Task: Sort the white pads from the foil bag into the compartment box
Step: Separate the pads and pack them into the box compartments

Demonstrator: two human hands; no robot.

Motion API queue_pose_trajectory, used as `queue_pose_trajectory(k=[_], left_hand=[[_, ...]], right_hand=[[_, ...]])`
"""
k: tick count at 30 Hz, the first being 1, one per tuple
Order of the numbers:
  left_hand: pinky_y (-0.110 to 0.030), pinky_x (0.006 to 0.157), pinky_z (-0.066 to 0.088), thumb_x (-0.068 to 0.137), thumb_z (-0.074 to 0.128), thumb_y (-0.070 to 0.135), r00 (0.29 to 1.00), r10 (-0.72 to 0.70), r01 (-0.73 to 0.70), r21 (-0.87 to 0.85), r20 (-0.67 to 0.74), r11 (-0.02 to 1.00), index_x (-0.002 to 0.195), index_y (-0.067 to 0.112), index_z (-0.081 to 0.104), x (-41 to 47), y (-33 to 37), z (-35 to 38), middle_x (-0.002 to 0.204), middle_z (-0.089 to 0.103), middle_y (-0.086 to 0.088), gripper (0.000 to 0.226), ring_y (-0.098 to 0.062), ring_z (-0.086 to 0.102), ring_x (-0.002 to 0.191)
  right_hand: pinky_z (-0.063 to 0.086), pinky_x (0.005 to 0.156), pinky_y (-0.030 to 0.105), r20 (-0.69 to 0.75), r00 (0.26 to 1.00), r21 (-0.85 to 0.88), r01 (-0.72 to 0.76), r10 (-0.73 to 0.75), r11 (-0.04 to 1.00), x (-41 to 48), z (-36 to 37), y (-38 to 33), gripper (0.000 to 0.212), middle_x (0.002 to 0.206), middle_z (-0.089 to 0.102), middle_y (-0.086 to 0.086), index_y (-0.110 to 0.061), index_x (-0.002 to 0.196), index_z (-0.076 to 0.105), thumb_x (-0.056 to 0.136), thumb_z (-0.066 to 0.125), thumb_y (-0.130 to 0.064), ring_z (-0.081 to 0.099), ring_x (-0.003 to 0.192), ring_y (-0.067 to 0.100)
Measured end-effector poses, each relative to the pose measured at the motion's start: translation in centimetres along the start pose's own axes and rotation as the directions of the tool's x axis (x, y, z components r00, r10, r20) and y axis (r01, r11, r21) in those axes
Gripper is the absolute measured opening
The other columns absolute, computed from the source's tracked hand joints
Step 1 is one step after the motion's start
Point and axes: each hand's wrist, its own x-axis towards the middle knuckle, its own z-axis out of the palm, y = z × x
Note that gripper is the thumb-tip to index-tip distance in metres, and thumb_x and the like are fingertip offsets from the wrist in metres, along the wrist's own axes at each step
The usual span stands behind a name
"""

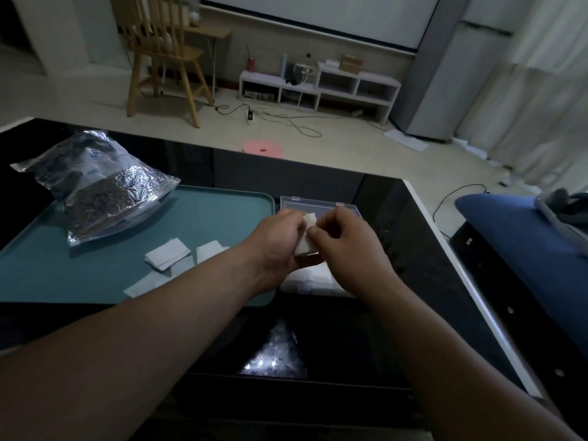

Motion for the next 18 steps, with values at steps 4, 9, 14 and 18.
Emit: queue_pose_trajectory(k=[4,9,14,18], left_hand=[[-0.047,0.082,0.061,0.102,0.038,0.009,0.998,0.047,-0.042,0.122,-0.042,0.992,0.121,0.005,0.056,0.1,-0.3,0.6,0.105,0.063,-0.015,0.026,-0.024,0.064,0.089],[-0.044,0.082,0.061,0.104,0.04,0.011,0.997,0.066,-0.056,0.223,-0.041,0.973,0.118,0.007,0.057,-0.2,-0.6,0.9,0.11,0.063,-0.015,0.022,-0.023,0.064,0.09],[-0.042,0.08,0.056,0.102,0.048,0.015,0.982,0.187,-0.172,0.472,0.015,0.865,0.119,0.018,0.055,0.0,-0.9,0.7,0.113,0.065,-0.007,0.02,-0.023,0.064,0.096],[-0.031,0.086,0.049,0.096,0.057,0.017,0.896,0.371,-0.366,0.878,0.243,0.309,0.118,0.022,0.062,0.4,-1.1,-1.7,0.114,0.062,0.005,0.023,-0.013,0.059,0.102]], right_hand=[[0.053,0.074,0.023,-0.059,0.998,-0.026,0.026,-0.028,0.999,0.1,-0.1,0.4,0.006,0.089,0.067,-0.008,-0.026,0.097,0.064,0.098,0.068,-0.023,0.065,0.084,0.006],[0.054,0.075,0.025,-0.062,0.997,-0.044,0.032,-0.035,0.999,-0.1,0.1,0.5,0.005,0.089,0.068,-0.008,-0.025,0.097,0.064,0.098,0.068,-0.026,0.066,0.084,0.008],[0.056,0.073,0.031,-0.081,0.996,0.051,-0.031,0.035,0.998,0.6,-1.1,0.9,0.01,0.089,0.07,-0.002,-0.021,0.095,0.064,0.093,0.073,-0.022,0.068,0.083,0.015],[0.054,0.073,0.033,-0.128,0.978,0.104,-0.149,0.162,0.983,1.3,-4.0,2.6,0.012,0.097,0.07,0.003,-0.017,0.1,0.065,0.093,0.074,-0.018,0.068,0.089,0.02]])
